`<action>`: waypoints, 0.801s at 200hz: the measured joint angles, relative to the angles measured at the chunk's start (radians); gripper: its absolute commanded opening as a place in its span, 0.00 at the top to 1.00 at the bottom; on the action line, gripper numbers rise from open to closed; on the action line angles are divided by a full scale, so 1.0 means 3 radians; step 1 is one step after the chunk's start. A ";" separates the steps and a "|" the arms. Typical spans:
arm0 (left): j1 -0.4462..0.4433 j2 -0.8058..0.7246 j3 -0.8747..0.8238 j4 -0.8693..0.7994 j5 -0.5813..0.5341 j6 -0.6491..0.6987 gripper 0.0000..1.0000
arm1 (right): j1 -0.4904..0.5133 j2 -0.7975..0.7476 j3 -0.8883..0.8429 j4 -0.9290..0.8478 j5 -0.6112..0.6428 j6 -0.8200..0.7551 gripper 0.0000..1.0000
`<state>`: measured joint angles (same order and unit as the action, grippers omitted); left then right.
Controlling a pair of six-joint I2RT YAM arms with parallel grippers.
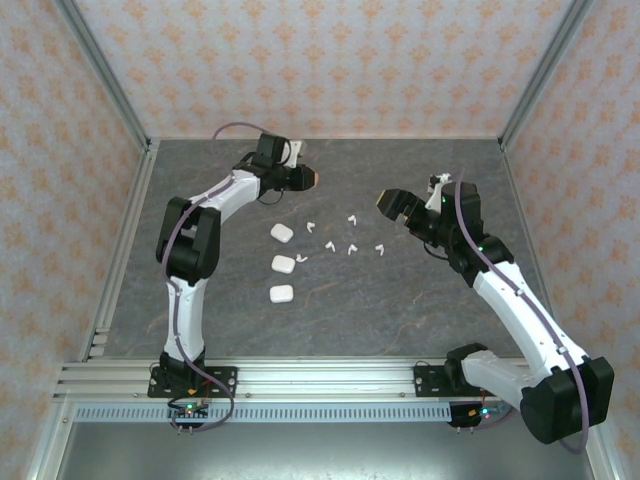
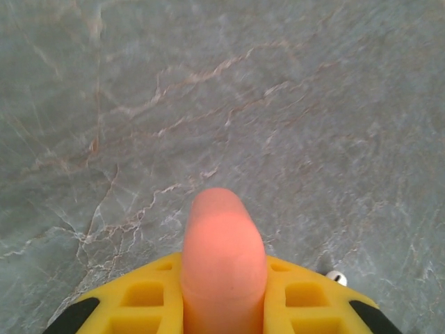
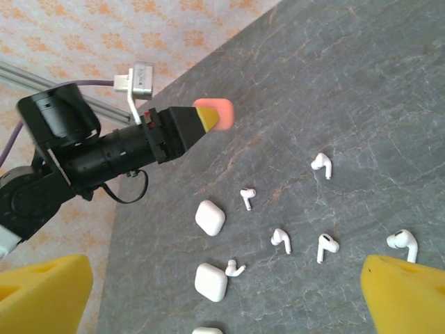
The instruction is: Insert the wireless bluetooth earbuds into the charging case
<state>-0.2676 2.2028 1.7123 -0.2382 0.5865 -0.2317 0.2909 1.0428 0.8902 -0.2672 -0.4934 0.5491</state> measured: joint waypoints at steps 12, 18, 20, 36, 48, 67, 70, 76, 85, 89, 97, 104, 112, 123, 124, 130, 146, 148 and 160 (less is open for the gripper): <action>0.0006 0.0117 0.0072 -0.0074 0.0031 -0.0051 1.00 | 0.0000 -0.0001 -0.0024 -0.0022 0.0004 -0.0009 0.01; 0.0006 0.0159 0.0094 -0.0108 0.0039 -0.0084 0.99 | 0.0000 -0.0001 -0.0034 -0.0031 0.0005 -0.0010 0.01; 0.0006 0.0172 0.0099 -0.0116 0.0043 -0.0088 0.99 | 0.0000 -0.0001 -0.0039 -0.0033 0.0005 -0.0010 0.01; 0.0006 0.0259 0.0137 -0.0183 0.0071 -0.0136 0.92 | 0.0000 -0.0001 -0.0056 -0.0057 0.0018 -0.0011 0.01; 0.0006 0.0299 0.0149 -0.0220 0.0092 -0.0161 0.87 | 0.0000 -0.0001 -0.0060 -0.0069 0.0027 -0.0015 0.01; 0.0006 0.0342 0.0168 -0.0251 0.0118 -0.0188 0.78 | 0.0000 -0.0001 -0.0060 -0.0078 0.0029 -0.0037 0.01; 0.0006 0.0347 0.0177 -0.0253 0.0123 -0.0191 0.75 | 0.0000 -0.0001 -0.0060 -0.0081 0.0029 -0.0038 0.01; 0.0006 0.0352 0.0188 -0.0257 0.0125 -0.0188 0.71 | 0.0000 -0.0001 -0.0060 -0.0084 0.0031 -0.0042 0.01; 0.0006 0.0355 0.0200 -0.0267 0.0125 -0.0200 0.65 | 0.0000 -0.0001 -0.0060 -0.0084 0.0041 -0.0053 0.01; 0.0008 0.0355 0.0201 -0.0268 0.0126 -0.0183 0.63 | 0.0000 -0.0001 -0.0060 -0.0085 0.0042 -0.0061 0.01; 0.0015 0.0355 0.0201 -0.0271 0.0126 -0.0197 0.59 | 0.0000 -0.0001 -0.0060 -0.0085 0.0053 -0.0072 0.01; 0.0019 0.0355 0.0202 -0.0273 0.0123 -0.0200 0.57 | 0.0000 -0.0001 -0.0060 -0.0088 0.0056 -0.0085 0.01; 0.0025 0.0355 0.0202 -0.0284 0.0114 -0.0206 0.55 | 0.0000 -0.0001 -0.0060 -0.0098 0.0065 -0.0095 0.01; 0.0038 0.0355 0.0202 -0.0295 0.0099 -0.0189 0.53 | 0.0000 -0.0001 -0.0060 -0.0120 0.0067 -0.0113 0.01; 0.0041 0.0355 0.0202 -0.0294 0.0097 -0.0192 0.52 | 0.0000 -0.0001 -0.0060 -0.0121 0.0067 -0.0112 0.01; 0.0045 0.0355 0.0202 -0.0295 0.0079 -0.0183 0.52 | 0.0000 -0.0001 -0.0060 -0.0134 0.0075 -0.0125 0.01; 0.0055 0.0354 0.0202 -0.0305 -0.0005 -0.0182 0.50 | 0.0000 -0.0001 -0.0060 -0.0172 0.0081 -0.0150 0.01; 0.0058 0.0354 0.0202 -0.0305 -0.0013 -0.0181 0.50 | 0.0000 -0.0001 -0.0060 -0.0181 0.0084 -0.0151 0.01; 0.0066 0.0352 0.0200 -0.0306 -0.0071 -0.0167 0.49 | 0.0000 -0.0001 -0.0060 -0.0215 0.0092 -0.0177 0.01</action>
<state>-0.2478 2.3085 1.7721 -0.3302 0.5652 -0.2817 0.2909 1.0424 0.8722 -0.3317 -0.4660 0.4961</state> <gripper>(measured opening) 0.500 0.992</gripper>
